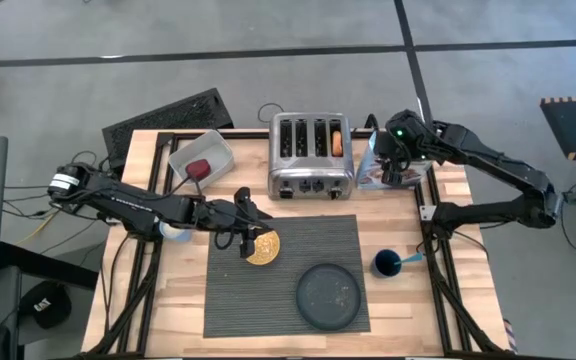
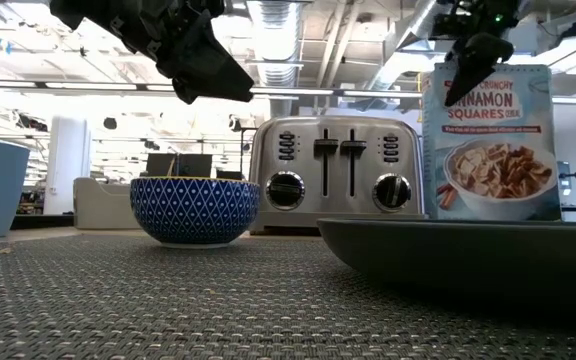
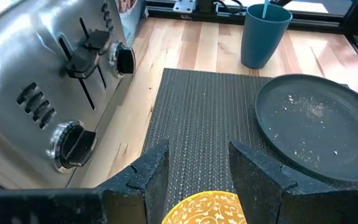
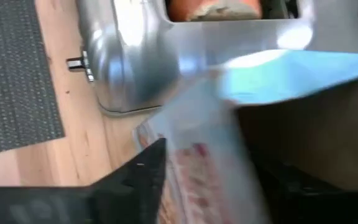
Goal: Arrange a breakfast setting
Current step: Pour the cereal from the blue cereal box into the yellow bowl
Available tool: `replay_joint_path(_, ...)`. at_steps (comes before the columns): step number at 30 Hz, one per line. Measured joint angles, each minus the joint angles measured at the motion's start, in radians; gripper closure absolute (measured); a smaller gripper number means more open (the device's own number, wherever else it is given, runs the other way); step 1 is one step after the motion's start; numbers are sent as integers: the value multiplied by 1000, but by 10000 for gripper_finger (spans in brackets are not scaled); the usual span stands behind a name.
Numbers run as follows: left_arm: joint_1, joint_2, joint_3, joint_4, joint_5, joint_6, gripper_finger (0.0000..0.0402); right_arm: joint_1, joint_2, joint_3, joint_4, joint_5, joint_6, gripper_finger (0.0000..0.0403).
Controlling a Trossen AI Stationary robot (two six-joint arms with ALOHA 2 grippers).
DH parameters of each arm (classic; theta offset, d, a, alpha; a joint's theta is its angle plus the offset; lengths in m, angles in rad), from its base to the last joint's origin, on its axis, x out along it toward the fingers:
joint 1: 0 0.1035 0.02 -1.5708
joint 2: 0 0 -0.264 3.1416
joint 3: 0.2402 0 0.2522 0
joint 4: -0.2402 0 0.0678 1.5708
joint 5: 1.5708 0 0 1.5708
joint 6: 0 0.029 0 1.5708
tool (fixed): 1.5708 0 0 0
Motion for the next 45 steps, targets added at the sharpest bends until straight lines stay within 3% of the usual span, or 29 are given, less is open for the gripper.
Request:
replay_joint_path(6, 0, 0, 0, 2, -7, 0, 253, 0, 45, 3, 2, -7, 6, 324)
replay_joint_path(11, 0, 0, 0, 8, -7, 0, 253, 21, 59, 3, -7, -7, -27, 382)
replay_joint_path(20, 0, 0, 0, 59, -7, 0, 253, 110, -38, 2, -36, 42, -23, 382)
replay_joint_path(35, 0, 0, 0, 66, -32, -1, 253, 238, -99, 265, -215, 28, 107, 382)
replay_joint_path(45, 0, 0, 0, 67, -32, -10, 253, 344, -97, 356, -237, 24, 172, 382)
